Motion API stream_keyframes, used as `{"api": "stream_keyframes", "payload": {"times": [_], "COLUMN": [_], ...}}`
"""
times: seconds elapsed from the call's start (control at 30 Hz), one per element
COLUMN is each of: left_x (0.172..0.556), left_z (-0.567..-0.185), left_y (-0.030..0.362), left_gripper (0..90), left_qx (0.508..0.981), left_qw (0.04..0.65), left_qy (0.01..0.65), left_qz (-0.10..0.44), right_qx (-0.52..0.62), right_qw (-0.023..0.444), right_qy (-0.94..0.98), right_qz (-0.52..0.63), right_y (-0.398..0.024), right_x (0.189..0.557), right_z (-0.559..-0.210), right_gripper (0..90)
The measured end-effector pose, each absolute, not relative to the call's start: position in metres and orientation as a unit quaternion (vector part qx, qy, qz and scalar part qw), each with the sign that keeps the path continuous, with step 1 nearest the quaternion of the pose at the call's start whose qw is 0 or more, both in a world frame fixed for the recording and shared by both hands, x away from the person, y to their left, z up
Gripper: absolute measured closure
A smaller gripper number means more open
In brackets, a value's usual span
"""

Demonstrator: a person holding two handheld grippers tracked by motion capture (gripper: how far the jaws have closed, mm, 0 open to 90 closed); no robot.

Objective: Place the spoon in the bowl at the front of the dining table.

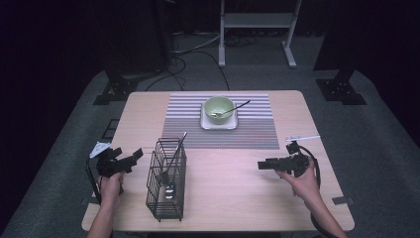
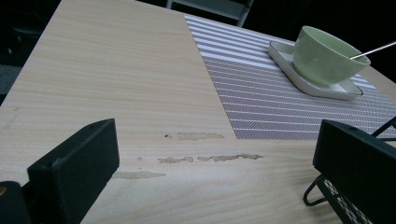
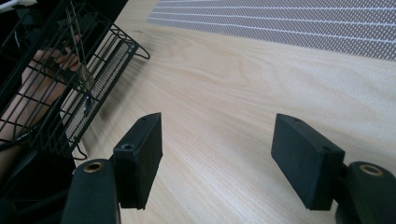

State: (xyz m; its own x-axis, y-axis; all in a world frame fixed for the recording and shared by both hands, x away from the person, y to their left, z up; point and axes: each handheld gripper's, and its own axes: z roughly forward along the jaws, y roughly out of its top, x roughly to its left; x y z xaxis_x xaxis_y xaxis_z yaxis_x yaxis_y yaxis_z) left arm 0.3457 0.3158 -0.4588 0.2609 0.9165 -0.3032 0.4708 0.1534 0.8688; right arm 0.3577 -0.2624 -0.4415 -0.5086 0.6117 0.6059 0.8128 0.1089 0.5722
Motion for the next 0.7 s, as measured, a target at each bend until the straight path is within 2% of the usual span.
{"api": "stream_keyframes", "payload": {"times": [0.7], "left_x": [0.345], "left_z": [-0.459], "left_y": [0.315], "left_gripper": [0.0], "left_qx": [0.614], "left_qw": [0.505], "left_qy": [0.565], "left_qz": [0.221], "right_qx": [-0.475], "right_qw": [0.102], "right_qy": [-0.73], "right_qz": [-0.48], "right_y": [-0.264], "right_x": [0.338], "right_z": [-0.451], "right_gripper": [32.6]}}
